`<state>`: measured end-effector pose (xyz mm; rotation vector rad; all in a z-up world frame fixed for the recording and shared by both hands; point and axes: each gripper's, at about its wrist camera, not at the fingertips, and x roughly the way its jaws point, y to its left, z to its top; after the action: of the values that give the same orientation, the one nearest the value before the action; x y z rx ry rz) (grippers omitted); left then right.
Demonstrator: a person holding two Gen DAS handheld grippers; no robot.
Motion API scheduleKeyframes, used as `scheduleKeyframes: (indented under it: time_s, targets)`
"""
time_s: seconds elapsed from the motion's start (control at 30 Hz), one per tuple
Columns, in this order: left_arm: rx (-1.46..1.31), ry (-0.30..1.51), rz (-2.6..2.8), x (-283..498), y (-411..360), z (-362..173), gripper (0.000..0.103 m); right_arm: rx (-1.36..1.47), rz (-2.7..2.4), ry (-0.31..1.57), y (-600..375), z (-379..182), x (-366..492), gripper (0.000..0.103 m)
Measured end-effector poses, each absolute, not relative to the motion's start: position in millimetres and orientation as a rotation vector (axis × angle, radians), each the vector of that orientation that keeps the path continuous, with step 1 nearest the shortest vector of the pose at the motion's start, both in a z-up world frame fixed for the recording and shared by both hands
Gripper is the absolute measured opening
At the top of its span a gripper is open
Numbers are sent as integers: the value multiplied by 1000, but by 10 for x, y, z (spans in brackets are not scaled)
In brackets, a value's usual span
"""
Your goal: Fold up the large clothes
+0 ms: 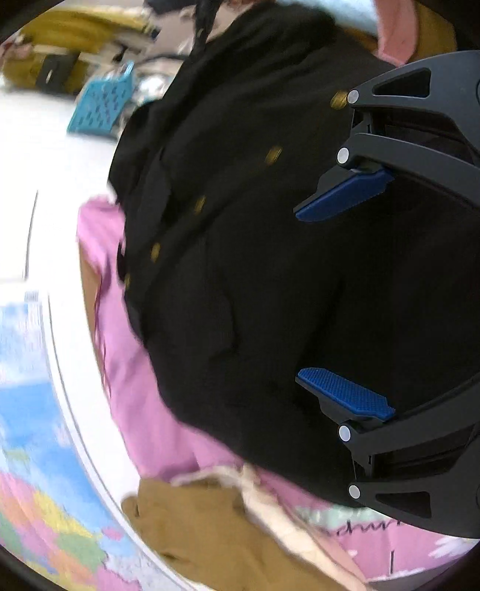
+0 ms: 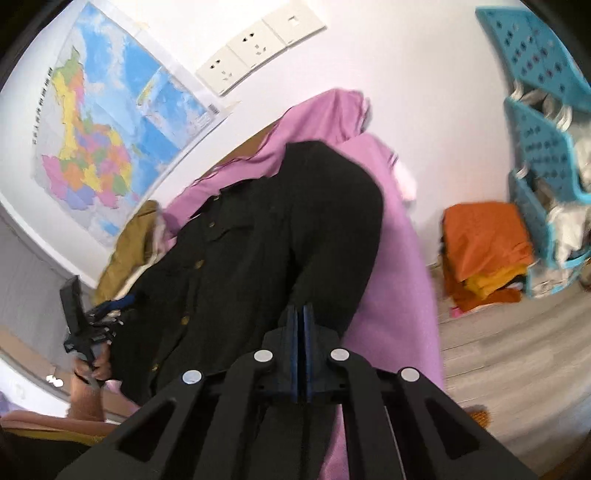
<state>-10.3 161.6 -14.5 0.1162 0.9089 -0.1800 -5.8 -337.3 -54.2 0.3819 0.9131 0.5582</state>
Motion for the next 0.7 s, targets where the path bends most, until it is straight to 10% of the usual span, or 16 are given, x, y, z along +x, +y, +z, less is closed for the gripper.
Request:
scheduleKeyframes:
  time_s: [0.07, 0.17, 0.6, 0.67, 0.7]
  targets:
    - [73, 904, -161, -32, 1761, -97, 81, 336, 569, 921, -3296, -514, -44, 9]
    - [74, 903, -119, 47, 1858, -50, 84, 224, 480, 896, -3119, -406, -29, 48]
    - [72, 1036, -94, 340, 1966, -378, 93, -28, 852, 1031, -952, -594, 343, 52]
    - [71, 1039, -84, 393, 2002, -398, 84, -36, 812, 1074, -781, -744, 446, 52]
    - [73, 1044, -60, 415, 2022, -413, 64, -30, 788, 1090, -739, -817, 502, 53]
